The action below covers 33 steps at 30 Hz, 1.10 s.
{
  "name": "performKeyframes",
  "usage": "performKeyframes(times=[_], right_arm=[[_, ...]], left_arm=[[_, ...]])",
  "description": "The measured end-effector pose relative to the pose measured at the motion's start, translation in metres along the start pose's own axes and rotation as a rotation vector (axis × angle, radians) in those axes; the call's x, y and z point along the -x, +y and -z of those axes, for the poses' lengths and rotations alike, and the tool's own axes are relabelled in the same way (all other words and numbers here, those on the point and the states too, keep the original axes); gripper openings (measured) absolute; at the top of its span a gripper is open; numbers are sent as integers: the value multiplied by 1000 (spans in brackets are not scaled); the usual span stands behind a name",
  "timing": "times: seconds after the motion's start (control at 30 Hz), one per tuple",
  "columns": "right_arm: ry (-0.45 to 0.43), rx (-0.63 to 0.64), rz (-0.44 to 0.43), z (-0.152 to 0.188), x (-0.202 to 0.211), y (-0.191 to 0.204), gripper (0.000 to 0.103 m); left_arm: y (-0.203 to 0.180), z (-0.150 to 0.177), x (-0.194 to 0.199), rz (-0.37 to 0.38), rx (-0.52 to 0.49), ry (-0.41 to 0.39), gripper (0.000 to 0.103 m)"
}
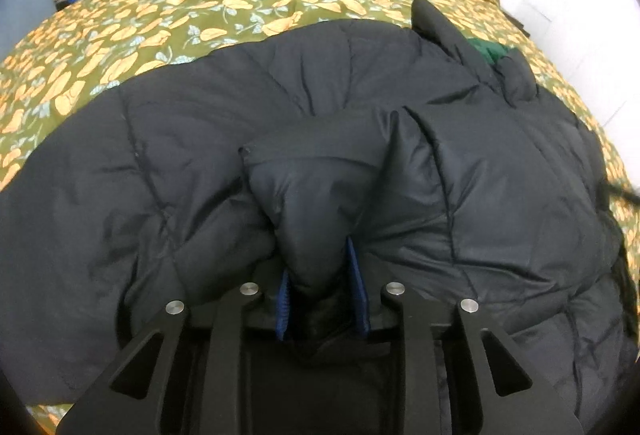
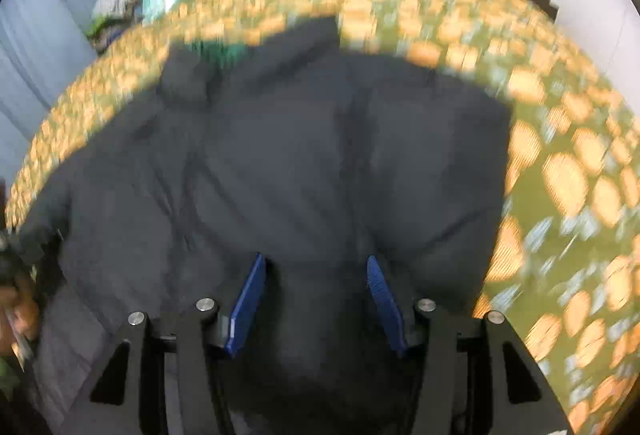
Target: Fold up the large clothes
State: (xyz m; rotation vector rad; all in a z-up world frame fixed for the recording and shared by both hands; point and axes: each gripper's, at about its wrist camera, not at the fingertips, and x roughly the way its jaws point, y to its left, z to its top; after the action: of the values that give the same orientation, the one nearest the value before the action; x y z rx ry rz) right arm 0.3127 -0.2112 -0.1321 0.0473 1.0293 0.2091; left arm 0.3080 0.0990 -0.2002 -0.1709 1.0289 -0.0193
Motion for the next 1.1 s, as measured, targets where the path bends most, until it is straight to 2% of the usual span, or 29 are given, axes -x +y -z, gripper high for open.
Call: performKeyframes(times=[0.1, 0.2, 0.27, 0.4, 0.5, 0.6, 0.67, 0.77, 0.8, 0.87, 0.93, 0.97, 1.0, 1.03, 1.1], right_arm=[[-54, -60, 14, -30, -4, -12, 54], [49, -156, 9, -37, -49, -28, 54], [76, -182, 4, -27, -66, -27, 54], [26, -112, 74, -24, -50, -10, 54], [-39, -50, 54, -15, -11, 5, 55], [-81, 15, 28, 11, 23, 23, 55], [-50, 53, 26, 28, 23, 30, 55], [63, 80, 36, 53, -13, 34, 55], [57, 78, 40, 55, -16, 34, 55], [43, 70, 56, 53, -12, 35, 55], [31, 53, 57, 52, 2, 38, 55], [10, 52, 49, 53, 14, 41, 56], [-8, 57, 48, 59, 26, 44, 60], [-33, 71, 50, 62, 40, 47, 68], [-68, 92, 60, 70, 65, 51, 80]], left_arm=[[4, 1, -2, 7, 13, -4, 28], [4, 3, -2, 9, 18, -5, 28], [4, 4, -3, 7, 16, -7, 28], [5, 5, -4, 9, 16, -19, 28], [5, 6, -4, 11, 16, -32, 28], [4, 7, -5, 8, 15, -39, 28], [3, 7, -5, 4, 13, -39, 28], [3, 6, -4, -2, 9, -31, 29], [2, 6, -3, -7, 6, -29, 30], [1, 7, 2, -31, -9, -19, 39], [2, 10, 9, -33, -13, -14, 56], [3, 14, 17, -28, -7, -12, 59], [4, 18, 23, -21, -1, -15, 65], [6, 24, 31, -19, 8, -20, 72], [9, 35, 46, -6, 22, -28, 80]])
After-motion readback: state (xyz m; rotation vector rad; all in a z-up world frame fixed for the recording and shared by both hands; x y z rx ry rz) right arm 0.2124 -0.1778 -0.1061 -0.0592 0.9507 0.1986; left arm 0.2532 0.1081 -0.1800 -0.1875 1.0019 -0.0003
